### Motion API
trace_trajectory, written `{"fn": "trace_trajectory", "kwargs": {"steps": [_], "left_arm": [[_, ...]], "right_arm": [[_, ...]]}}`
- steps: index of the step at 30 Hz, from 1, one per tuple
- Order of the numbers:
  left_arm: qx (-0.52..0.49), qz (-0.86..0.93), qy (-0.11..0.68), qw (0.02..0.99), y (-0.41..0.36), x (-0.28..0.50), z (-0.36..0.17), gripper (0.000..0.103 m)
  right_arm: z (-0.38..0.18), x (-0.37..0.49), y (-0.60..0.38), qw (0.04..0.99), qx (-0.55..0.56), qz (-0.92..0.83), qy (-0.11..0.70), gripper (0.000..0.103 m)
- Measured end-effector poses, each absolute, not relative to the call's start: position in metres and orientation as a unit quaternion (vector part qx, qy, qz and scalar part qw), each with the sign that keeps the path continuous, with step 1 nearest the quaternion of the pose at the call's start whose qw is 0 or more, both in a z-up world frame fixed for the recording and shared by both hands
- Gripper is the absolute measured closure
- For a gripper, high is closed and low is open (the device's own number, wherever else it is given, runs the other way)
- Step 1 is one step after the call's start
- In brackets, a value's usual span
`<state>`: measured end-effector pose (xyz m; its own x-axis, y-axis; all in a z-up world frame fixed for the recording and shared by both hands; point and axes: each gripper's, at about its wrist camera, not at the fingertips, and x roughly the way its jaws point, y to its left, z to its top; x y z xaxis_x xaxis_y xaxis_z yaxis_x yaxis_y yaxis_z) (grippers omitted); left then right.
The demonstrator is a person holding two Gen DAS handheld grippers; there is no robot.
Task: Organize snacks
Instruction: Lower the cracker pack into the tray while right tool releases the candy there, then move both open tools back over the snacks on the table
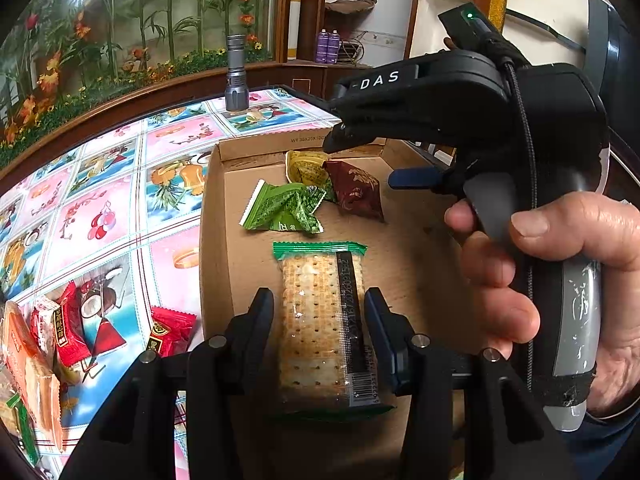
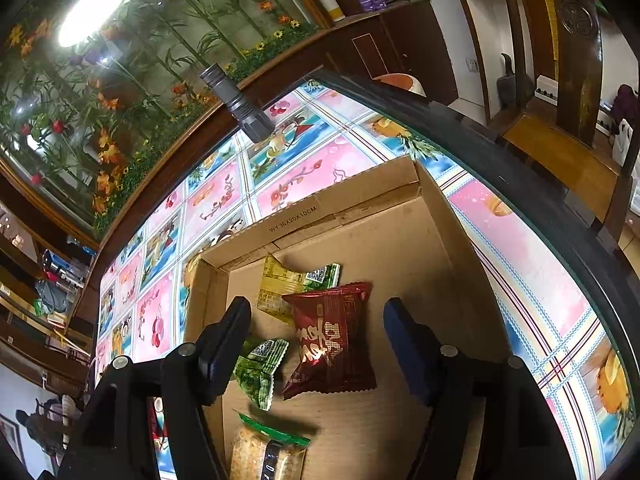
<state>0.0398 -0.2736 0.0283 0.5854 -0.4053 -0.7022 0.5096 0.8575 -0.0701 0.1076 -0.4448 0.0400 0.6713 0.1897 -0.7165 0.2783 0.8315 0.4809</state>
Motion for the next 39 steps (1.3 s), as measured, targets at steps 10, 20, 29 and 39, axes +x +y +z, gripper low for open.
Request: {"fn": "trace_trajectory", "kwargs": {"steps": [10, 20, 29, 39], "left_arm": [[0.074, -0.257, 0.373, 0.889, -0.274, 0.039, 0.028, 0.057], [0.06, -0.262, 0.355, 0.895, -0.267, 0.035, 0.042, 0.051], [0.035, -0.217, 0.288, 0.932, -0.217, 0.022, 0.083, 0.041], [0.039, -0.088, 0.253, 0.963, -0.129, 0.024, 0.098, 0.036]], "right_arm": [[0.038, 0.108, -0.444, 0.862, 0.292, -0.022, 0.413, 0.03], [0.043, 0.106, -0.446, 0.867, 0.293, -0.023, 0.402, 0.03], [0.07, 0.097, -0.428, 0.903, 0.252, -0.005, 0.347, 0.03], [0.087, 0.09, -0.371, 0.927, 0.171, 0.097, 0.318, 0.03]]}}
